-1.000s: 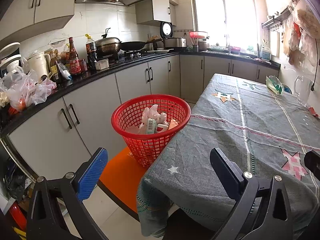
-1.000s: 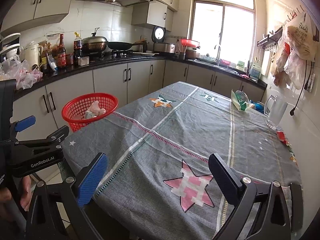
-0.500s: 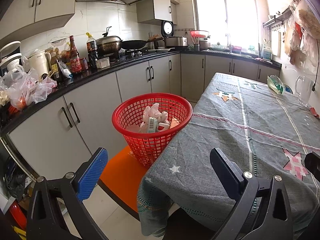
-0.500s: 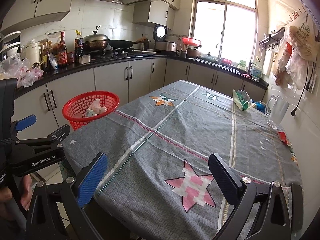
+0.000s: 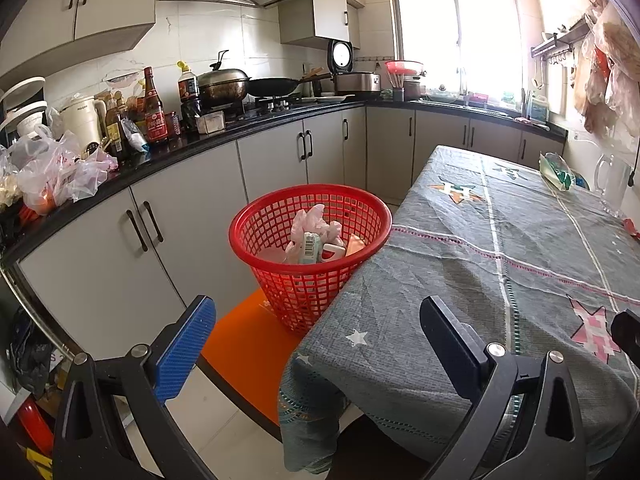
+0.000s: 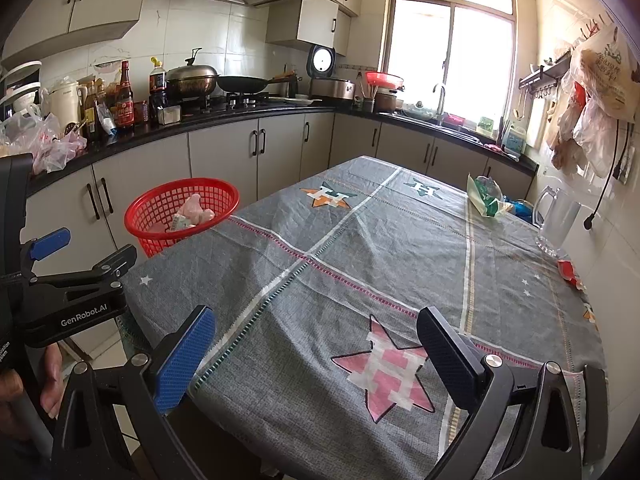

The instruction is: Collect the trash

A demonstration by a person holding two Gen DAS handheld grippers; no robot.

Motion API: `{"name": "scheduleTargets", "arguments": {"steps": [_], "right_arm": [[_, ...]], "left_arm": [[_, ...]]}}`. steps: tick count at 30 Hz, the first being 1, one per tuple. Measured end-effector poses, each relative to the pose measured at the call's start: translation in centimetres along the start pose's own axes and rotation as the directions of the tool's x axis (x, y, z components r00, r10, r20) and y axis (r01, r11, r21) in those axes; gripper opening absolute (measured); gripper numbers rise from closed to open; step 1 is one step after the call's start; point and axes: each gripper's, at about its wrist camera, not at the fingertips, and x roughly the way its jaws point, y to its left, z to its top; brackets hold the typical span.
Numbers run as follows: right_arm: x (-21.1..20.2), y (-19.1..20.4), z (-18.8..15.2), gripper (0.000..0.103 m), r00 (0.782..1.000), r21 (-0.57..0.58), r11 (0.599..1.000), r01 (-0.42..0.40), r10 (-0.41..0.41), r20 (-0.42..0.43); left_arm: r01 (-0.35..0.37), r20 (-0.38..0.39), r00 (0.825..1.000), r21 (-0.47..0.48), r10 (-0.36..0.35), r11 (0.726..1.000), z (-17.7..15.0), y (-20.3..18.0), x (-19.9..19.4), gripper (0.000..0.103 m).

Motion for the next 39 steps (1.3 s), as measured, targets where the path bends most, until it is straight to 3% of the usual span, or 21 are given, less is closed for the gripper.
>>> {"name": "scheduleTargets", "arguments": {"steps": [39], "right_arm": [[0.78, -0.31, -0.76, 0.103, 1.000, 0.005, 1.000, -0.003, 0.003, -0.013]], "left_arm": [[0.006, -0.009, 1.000, 0.002, -0.005, 1.000, -0.57, -0.09, 0.79, 0.102]]}}
